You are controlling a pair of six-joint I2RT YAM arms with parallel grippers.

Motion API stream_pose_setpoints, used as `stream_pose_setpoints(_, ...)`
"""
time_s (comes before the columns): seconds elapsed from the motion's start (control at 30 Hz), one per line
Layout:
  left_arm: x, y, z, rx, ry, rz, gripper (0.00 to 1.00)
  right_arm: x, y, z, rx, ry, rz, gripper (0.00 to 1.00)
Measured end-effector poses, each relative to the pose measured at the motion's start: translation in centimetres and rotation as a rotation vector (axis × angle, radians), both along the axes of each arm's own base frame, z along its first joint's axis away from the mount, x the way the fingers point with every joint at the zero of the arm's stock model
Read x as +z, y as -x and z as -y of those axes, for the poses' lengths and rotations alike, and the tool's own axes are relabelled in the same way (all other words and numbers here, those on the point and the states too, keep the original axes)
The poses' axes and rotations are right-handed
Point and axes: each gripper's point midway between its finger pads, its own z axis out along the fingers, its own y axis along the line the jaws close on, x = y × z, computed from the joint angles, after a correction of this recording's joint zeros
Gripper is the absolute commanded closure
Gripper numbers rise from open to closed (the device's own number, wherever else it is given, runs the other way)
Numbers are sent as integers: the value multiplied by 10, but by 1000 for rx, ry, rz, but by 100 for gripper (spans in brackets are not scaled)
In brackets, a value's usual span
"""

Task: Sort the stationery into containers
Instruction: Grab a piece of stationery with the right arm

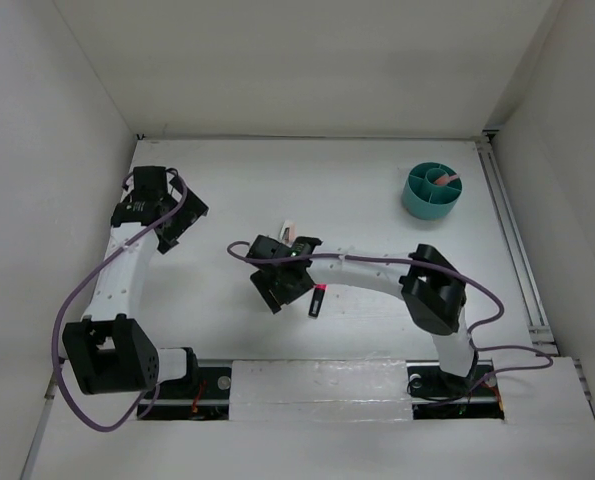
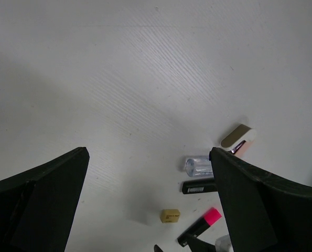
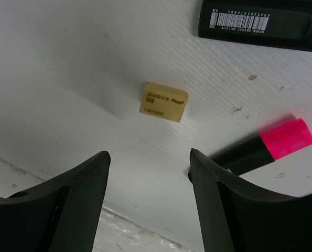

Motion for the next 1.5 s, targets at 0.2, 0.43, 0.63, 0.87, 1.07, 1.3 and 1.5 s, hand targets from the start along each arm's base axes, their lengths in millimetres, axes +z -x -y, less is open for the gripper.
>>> stream_pose_setpoints(0.2, -2, 0, 5, -22, 17, 3, 0, -29, -6, 5, -35, 77, 19, 35)
stream_pose_setpoints(0.43, -1, 1, 8, -41, 31, 12, 0, -36, -16, 7, -73, 103, 61, 39)
stream_pose_setpoints(0.63, -2, 2, 9, -46, 29, 15, 0, -38, -18, 0, -42, 66, 74, 38)
stream_pose_setpoints(0.87, -2, 2, 9, -46, 29, 14, 0, -33, -13, 8, 94, 80, 79, 29)
stream_pose_setpoints(1.07, -2, 3, 9, -53, 26, 17, 0, -28, -13, 22, 279, 94, 81, 20)
stream_pose_setpoints(1.3, 0, 3, 11, -65, 34, 22, 0, -16, -26, 33, 420, 0, 62, 20)
stream_pose_setpoints(1.5, 1, 4, 13, -74, 41, 23, 0, -10, -32, 22, 530, -77, 83, 23)
